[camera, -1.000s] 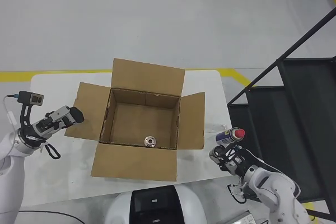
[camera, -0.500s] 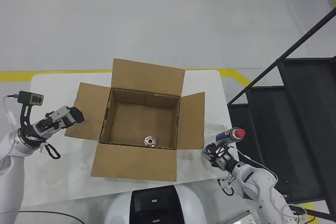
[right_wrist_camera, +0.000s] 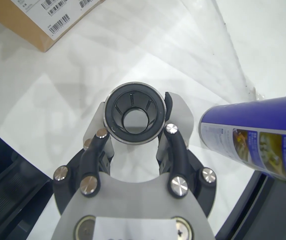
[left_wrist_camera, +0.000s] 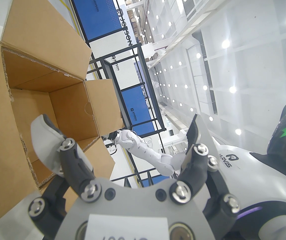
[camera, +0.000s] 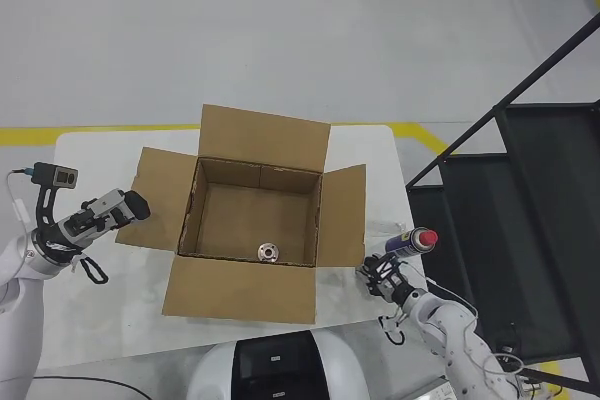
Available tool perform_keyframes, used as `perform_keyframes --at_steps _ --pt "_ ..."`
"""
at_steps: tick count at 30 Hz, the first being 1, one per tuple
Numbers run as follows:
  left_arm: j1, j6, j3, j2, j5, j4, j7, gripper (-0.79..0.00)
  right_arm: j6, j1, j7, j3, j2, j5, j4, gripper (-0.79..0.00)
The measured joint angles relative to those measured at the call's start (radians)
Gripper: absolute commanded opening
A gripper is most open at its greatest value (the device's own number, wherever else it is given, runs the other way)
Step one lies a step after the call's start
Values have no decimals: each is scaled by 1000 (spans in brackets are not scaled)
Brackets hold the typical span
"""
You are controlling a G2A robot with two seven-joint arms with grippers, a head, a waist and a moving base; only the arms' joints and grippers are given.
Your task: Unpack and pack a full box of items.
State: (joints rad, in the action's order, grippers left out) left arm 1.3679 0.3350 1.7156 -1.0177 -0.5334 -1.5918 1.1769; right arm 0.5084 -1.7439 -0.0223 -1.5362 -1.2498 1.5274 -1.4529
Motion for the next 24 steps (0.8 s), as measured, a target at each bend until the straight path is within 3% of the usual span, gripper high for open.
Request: perform_keyframes --at_steps 1,2,10,16,24 --pt "0 0 0 0 0 0 0 0 4 4 6 3 0 -6 5 -329" --pt "0 0 0 0 0 0 0 0 11 10 14 5 1 -15 12 -9" --pt "0 0 0 0 0 0 0 0 42 -9 28 -15 11 -43 -13 0" --pt "0 0 0 0 0 0 0 0 101 -121 11 -101 30 -63 -162 0" --pt "0 0 0 0 0 0 0 0 263 -289 29 -198 50 -146 -410 0"
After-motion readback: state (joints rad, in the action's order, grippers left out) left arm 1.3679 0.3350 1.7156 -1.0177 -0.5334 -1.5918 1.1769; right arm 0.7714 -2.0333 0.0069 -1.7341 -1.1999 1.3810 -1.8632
